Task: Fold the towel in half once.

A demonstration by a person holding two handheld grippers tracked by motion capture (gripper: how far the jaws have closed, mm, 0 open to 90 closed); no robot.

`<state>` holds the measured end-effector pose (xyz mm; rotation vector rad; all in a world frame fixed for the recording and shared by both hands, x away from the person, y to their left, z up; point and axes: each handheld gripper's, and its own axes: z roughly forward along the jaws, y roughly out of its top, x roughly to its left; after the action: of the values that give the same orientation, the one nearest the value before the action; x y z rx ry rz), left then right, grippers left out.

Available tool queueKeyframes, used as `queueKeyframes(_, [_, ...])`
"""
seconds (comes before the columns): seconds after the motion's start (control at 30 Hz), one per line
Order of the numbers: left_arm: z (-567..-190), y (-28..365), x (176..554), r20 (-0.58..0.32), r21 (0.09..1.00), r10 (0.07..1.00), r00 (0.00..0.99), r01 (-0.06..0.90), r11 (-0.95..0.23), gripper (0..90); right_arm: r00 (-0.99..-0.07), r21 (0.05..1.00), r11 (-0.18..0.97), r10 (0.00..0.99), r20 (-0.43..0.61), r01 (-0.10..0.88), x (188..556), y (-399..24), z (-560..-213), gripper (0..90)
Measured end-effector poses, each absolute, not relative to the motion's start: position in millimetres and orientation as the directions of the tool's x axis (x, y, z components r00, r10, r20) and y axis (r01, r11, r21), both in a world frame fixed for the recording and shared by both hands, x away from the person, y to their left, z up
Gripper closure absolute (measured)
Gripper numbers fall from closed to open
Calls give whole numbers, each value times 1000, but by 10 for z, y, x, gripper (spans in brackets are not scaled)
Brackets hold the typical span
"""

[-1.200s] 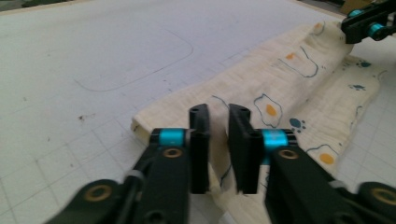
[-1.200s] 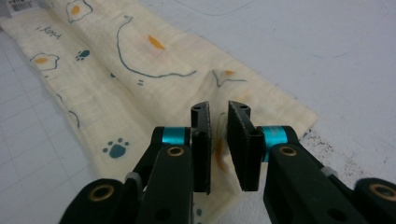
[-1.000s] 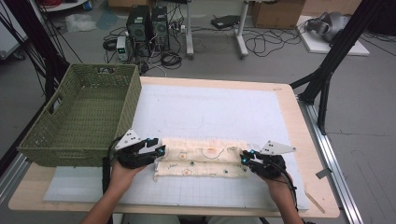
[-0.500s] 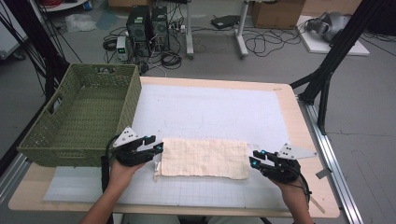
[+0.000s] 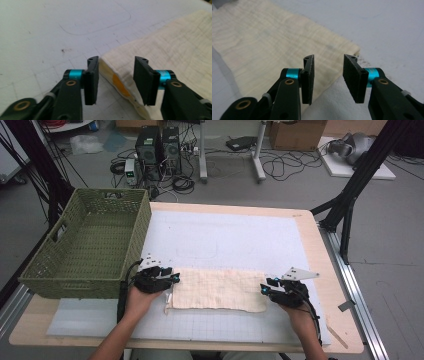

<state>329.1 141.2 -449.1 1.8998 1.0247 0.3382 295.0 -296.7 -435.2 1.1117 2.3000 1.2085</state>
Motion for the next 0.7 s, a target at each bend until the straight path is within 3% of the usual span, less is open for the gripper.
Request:
queueKeyframes(0.07, [-4511, 1381, 3301, -154, 811, 770, 619, 524, -259, 742, -652, 782, 361, 754, 76, 509, 2996, -2915, -4404, 658])
queueKeyframes(0.13, [-4504, 1355, 3297, -125, 812, 779, 614, 515, -275, 871, -646, 763, 370, 759, 81, 531, 3034, -2888, -4447, 767])
queueKeyframes(0.23, [-4503, 1355, 3300, -109, 814, 795, 597, 513, -273, 880, -652, 758, 381, 754, 76, 529, 3056, -2865, -4474, 864])
queueKeyframes(0.37, [-4493, 1402, 3316, -109, 826, 822, 558, 511, -237, 880, -622, 770, 382, 783, 24, 511, 3054, -2861, -4449, 872])
queueKeyframes(0.57, [-4498, 1400, 3318, -110, 824, 823, 557, 515, -238, 861, -604, 756, 378, 796, 28, 534, 3054, -2856, -4458, 844])
queueKeyframes(0.7, [-4487, 1435, 3329, -123, 839, 824, 553, 501, -212, 633, -585, 770, 360, 811, 21, 527, 3041, -2900, -4394, 712])
